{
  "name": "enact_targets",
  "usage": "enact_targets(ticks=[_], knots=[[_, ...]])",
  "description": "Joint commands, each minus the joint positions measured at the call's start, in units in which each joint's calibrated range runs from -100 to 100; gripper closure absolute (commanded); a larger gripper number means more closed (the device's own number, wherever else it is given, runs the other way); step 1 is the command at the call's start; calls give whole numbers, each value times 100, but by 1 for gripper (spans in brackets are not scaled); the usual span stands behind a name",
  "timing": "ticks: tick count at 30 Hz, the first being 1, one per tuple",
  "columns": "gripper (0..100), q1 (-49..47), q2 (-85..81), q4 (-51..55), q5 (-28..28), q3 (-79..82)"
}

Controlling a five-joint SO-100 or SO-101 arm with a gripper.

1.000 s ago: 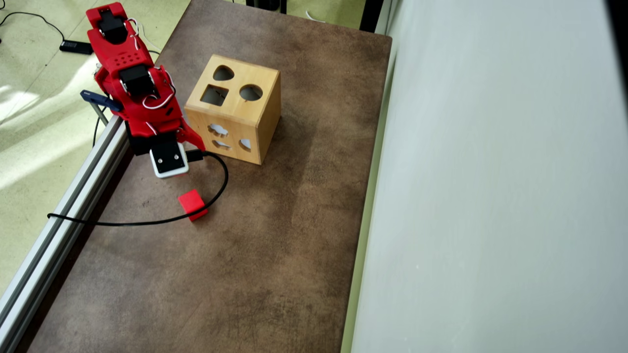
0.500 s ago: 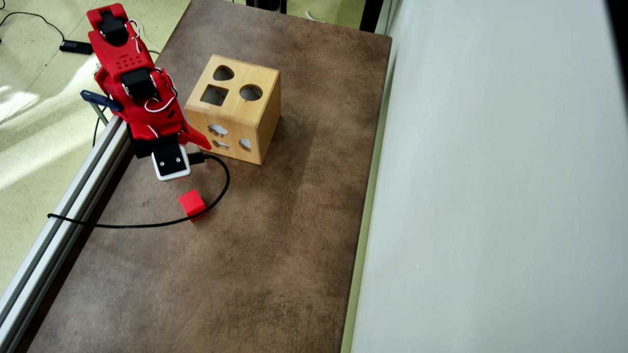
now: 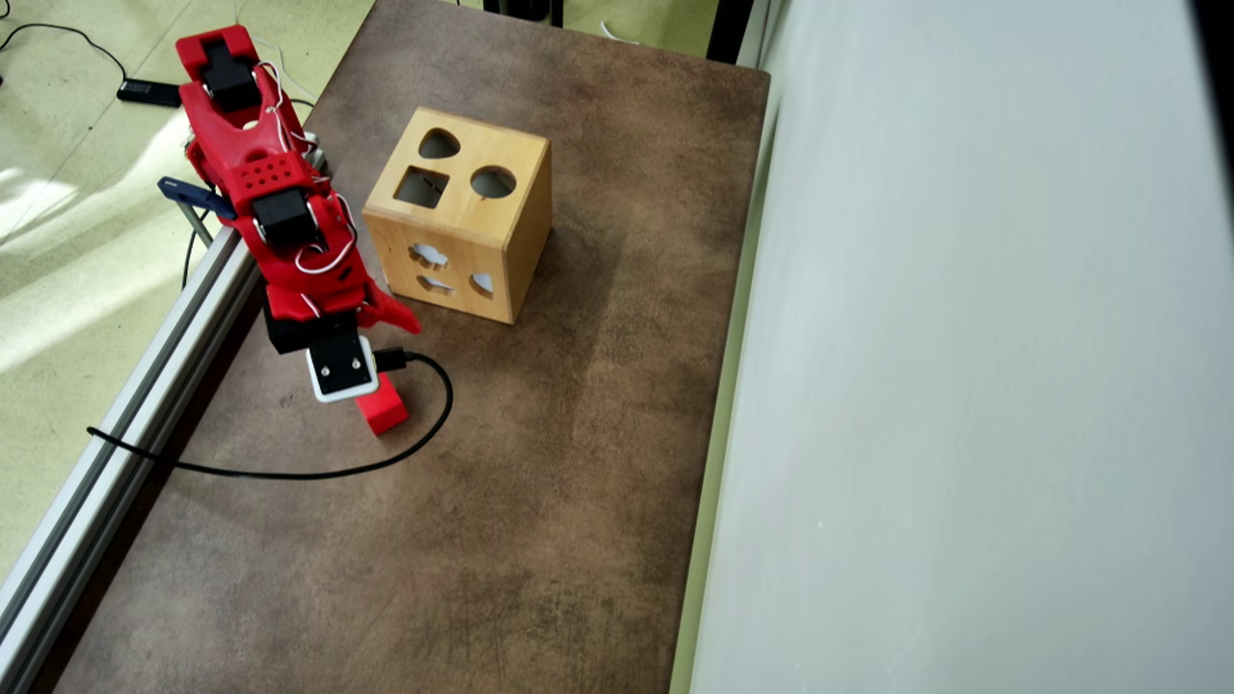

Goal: Pick and place the red cube on the square hole

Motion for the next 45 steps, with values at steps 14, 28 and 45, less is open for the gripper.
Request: enact_targets(ticks=[14, 28, 45], knots=[[62, 27, 661, -554, 210, -153], [62, 153, 1128, -1511, 586, -135], [62, 443, 1706, -1825, 918, -135]])
